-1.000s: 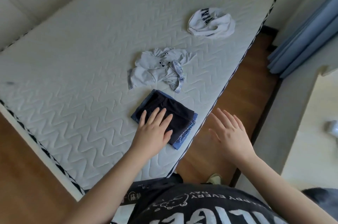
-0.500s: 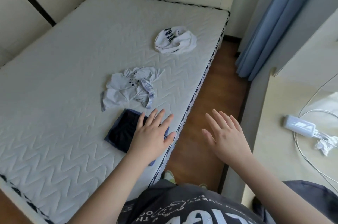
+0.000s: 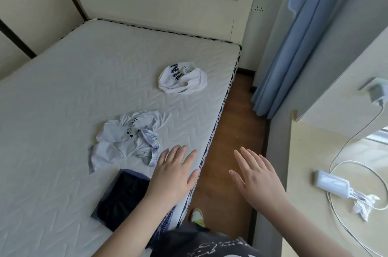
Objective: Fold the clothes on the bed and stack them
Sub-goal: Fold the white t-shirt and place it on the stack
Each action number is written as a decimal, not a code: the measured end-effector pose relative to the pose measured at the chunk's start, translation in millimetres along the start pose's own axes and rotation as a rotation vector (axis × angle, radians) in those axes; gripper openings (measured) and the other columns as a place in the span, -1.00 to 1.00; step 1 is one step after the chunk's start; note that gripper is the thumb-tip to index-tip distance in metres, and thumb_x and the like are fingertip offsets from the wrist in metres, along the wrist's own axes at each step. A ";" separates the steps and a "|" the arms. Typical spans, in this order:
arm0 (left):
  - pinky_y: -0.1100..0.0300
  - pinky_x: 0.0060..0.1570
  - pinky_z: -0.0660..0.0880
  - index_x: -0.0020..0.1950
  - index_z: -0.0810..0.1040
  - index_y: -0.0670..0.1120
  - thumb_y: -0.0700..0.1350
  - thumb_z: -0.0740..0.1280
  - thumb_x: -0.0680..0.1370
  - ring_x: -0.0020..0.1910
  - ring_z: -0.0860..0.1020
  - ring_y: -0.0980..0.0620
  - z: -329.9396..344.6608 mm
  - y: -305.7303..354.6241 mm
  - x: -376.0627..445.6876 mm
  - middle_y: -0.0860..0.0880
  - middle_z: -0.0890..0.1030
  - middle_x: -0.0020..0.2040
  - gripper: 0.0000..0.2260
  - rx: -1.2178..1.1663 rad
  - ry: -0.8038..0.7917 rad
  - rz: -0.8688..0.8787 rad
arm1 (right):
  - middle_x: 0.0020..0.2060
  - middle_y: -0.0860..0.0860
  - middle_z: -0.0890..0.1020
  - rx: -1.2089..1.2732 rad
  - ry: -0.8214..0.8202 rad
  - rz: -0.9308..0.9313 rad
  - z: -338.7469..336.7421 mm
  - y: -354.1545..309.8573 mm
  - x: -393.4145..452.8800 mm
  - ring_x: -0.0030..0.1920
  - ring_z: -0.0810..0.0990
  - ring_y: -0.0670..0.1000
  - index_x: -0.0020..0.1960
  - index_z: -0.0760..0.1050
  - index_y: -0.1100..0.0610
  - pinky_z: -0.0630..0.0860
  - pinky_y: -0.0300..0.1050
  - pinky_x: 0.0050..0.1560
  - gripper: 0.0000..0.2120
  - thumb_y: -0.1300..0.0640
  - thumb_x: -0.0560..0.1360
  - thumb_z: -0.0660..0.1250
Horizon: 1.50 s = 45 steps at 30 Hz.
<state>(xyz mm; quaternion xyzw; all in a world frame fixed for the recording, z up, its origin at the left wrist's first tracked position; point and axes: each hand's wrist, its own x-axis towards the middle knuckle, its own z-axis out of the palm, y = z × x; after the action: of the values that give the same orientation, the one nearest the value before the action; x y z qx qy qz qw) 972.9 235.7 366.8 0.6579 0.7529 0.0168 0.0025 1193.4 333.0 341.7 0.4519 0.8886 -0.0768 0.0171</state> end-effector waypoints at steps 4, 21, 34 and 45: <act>-0.11 0.18 0.51 0.26 0.60 -0.04 0.11 0.09 0.54 0.18 0.58 -0.15 0.3 -8.1 41.9 -0.09 0.62 0.18 -0.54 0.012 0.042 0.052 | 0.36 0.06 0.49 -0.021 0.040 0.040 -15.2 2.5 38.5 0.37 0.46 0.08 0.41 0.44 0.06 0.32 0.04 0.40 -0.48 -0.20 0.56 0.22; -0.08 0.14 0.50 0.24 0.57 -0.06 0.10 0.09 0.55 0.12 0.57 -0.13 23.2 8.1 224.5 -0.08 0.62 0.12 -0.57 0.018 -0.010 0.002 | 0.32 0.08 0.53 0.040 0.080 0.016 -34.2 96.6 199.3 0.34 0.48 0.12 0.37 0.47 0.08 0.39 0.09 0.35 -0.52 -0.16 0.58 0.20; -0.12 0.22 0.49 0.28 0.59 -0.06 0.06 0.40 0.50 0.24 0.55 -0.16 16.0 -3.2 311.4 -0.09 0.62 0.19 -0.61 0.021 -0.009 -0.290 | 0.23 0.12 0.59 0.066 0.113 -0.228 -60.9 136.2 337.4 0.26 0.54 0.16 0.30 0.53 0.16 0.48 0.13 0.26 -0.56 -0.06 0.52 0.35; -0.09 0.12 0.55 0.27 0.60 -0.06 0.09 0.17 0.54 0.18 0.60 -0.16 52.4 -89.7 364.9 -0.12 0.62 0.20 -0.58 0.032 0.038 -0.380 | 0.39 0.08 0.46 -0.045 -0.047 -0.423 -54.7 81.9 454.5 0.38 0.43 0.11 0.44 0.39 0.07 0.31 0.05 0.40 -0.51 -0.14 0.60 0.17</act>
<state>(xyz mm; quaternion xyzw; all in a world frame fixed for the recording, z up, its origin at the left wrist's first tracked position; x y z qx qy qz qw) 836.4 586.4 318.6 0.5034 0.8637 0.0165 -0.0193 992.9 752.6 340.4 0.2530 0.9644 -0.0695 0.0312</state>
